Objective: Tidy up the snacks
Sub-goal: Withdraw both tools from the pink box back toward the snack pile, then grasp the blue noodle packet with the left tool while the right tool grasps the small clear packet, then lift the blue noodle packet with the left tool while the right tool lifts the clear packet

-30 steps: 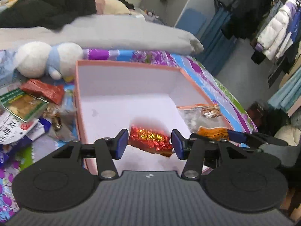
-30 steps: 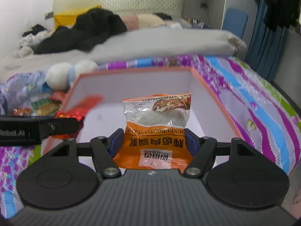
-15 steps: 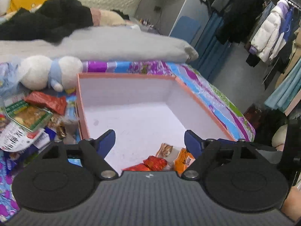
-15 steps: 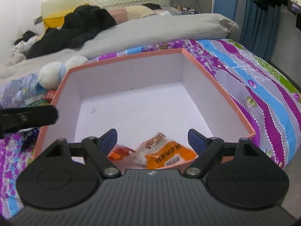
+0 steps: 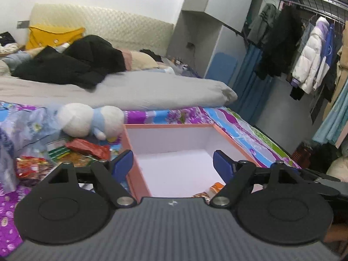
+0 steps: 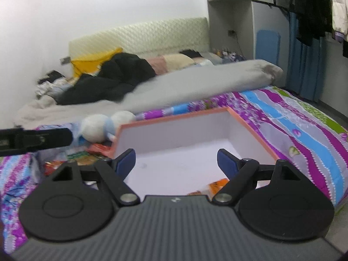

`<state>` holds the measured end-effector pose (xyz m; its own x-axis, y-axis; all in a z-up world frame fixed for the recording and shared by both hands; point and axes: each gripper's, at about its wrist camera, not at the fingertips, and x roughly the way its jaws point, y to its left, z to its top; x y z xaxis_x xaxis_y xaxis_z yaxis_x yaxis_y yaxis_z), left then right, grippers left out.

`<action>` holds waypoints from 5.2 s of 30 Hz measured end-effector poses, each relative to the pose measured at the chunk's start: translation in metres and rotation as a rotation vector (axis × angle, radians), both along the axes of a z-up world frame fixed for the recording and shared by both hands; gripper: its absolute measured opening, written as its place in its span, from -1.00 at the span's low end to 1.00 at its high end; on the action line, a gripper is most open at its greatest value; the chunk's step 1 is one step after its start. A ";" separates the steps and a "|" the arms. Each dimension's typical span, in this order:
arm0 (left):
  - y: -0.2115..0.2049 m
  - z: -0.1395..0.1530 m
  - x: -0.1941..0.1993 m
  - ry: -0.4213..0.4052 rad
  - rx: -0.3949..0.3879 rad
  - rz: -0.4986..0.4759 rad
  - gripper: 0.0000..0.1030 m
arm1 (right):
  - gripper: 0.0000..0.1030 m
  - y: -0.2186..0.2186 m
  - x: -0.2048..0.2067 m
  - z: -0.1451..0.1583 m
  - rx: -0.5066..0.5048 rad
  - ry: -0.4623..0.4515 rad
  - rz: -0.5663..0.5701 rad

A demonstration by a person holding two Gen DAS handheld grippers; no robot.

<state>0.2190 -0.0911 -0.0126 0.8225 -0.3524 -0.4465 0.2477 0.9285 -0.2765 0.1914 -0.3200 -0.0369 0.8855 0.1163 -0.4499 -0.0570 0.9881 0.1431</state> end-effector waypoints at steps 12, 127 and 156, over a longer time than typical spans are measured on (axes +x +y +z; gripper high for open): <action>0.068 -0.013 -0.053 0.010 -0.019 0.086 0.63 | 0.62 0.059 -0.036 0.002 0.056 -0.037 0.043; 0.196 -0.180 -0.081 0.326 -0.181 0.287 -0.81 | -0.61 0.194 -0.010 -0.124 -0.323 0.259 0.264; 0.137 -0.140 -0.088 0.317 0.276 -0.009 0.73 | 0.06 0.177 0.013 -0.170 -0.138 0.230 0.237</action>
